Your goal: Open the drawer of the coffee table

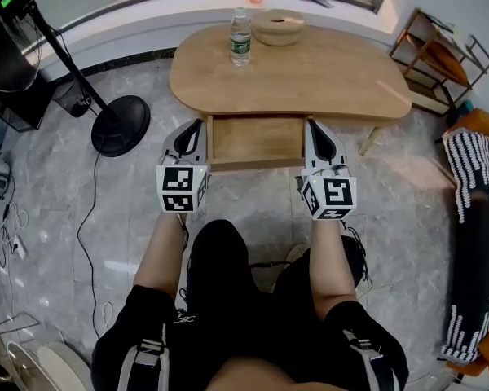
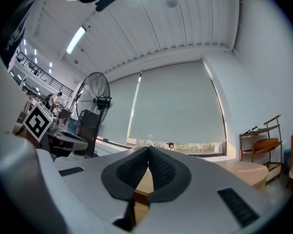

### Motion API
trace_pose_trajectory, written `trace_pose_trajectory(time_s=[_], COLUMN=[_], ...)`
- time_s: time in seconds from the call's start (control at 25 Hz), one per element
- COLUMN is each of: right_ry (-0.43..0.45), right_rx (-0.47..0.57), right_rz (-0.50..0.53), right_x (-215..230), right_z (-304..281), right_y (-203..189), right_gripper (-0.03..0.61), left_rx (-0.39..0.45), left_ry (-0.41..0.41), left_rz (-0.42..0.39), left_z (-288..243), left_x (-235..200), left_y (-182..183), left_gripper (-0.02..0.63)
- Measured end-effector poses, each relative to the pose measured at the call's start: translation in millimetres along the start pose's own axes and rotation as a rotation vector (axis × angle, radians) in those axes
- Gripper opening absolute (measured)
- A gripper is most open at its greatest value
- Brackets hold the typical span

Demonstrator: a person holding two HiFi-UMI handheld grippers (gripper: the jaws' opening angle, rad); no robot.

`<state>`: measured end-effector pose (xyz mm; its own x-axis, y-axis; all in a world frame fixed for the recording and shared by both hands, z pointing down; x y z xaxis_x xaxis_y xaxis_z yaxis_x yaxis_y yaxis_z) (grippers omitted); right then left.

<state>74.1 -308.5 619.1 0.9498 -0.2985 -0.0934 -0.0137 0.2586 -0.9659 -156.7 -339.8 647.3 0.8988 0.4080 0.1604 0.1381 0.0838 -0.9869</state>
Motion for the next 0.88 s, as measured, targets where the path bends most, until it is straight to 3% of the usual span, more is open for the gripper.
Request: trace_pose_trajectory(time_s=[0.2,0.36,0.56,0.76,0.88], right_ry=[0.038,0.066,0.119,0.127,0.105], right_rx=[0.009,-0.016,-0.079,-0.062,-0.079], right_rz=[-0.045,-0.063,-0.085,-0.077,-0.063], right_x=[22.0,47.8,50.0,25.7,-1.2], right_z=[-34.5,-67.3,-109.0,-113.2,-89.5], right_y=[4.7,65.2,206.8,389.5,480.8], right_gripper=[0.015,0.015,0.015,0.015,0.015], left_rx=[-0.003,-0.038,-0.098,-0.053,-0.052], left_ry=[0.005,0.011,0.030,0.004,-0.038], left_rz=[0.040,0.091,0.103,0.099,0.102], left_z=[-40.7,-61.7,-53.2,-6.3,42.6], left_x=[21.5,30.6,11.7,-0.7,1.9], left_y=[13.3,76.7,221.3,396.7,476.3], left_gripper=[0.028,0.028,0.028,0.028,0.028])
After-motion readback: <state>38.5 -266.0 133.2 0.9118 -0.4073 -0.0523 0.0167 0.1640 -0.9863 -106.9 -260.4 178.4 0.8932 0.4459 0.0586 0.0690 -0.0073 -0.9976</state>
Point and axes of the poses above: the fingertips, and each gripper's own axes: z backward along the fingers, x to its right, y out of its top, the point moved 1 cm from there along z, backward along the fingers, and after that the axes turned 6 degrees about x, right-handed, at the moved point
